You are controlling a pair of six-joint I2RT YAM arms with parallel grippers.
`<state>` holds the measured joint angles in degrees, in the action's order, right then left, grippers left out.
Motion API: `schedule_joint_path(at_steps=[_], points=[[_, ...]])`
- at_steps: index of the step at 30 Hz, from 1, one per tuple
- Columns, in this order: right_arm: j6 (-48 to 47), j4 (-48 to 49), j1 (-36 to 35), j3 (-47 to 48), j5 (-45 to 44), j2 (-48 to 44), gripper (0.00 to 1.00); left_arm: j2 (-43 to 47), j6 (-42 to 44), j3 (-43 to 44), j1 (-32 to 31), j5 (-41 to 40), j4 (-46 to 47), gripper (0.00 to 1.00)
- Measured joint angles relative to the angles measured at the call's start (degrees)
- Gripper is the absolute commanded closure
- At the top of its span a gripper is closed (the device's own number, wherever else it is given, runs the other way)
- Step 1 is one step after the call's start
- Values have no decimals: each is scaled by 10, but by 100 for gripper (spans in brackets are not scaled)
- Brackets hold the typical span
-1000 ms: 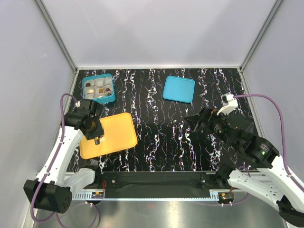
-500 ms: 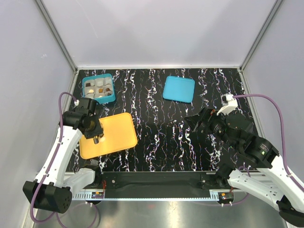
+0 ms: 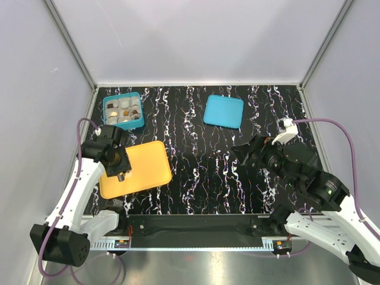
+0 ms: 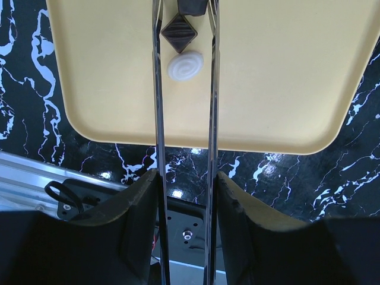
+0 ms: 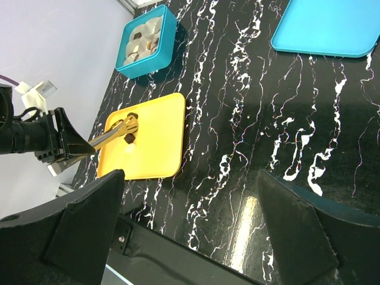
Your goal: Pack the chocolate
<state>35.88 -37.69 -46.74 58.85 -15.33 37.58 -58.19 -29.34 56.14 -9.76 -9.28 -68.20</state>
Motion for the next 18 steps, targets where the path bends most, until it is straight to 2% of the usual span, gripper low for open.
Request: schedule_joint_path(at_steps=[18], points=[[0,0,0,-3,0,-7,0,0,2,-16,0,3,22,65]])
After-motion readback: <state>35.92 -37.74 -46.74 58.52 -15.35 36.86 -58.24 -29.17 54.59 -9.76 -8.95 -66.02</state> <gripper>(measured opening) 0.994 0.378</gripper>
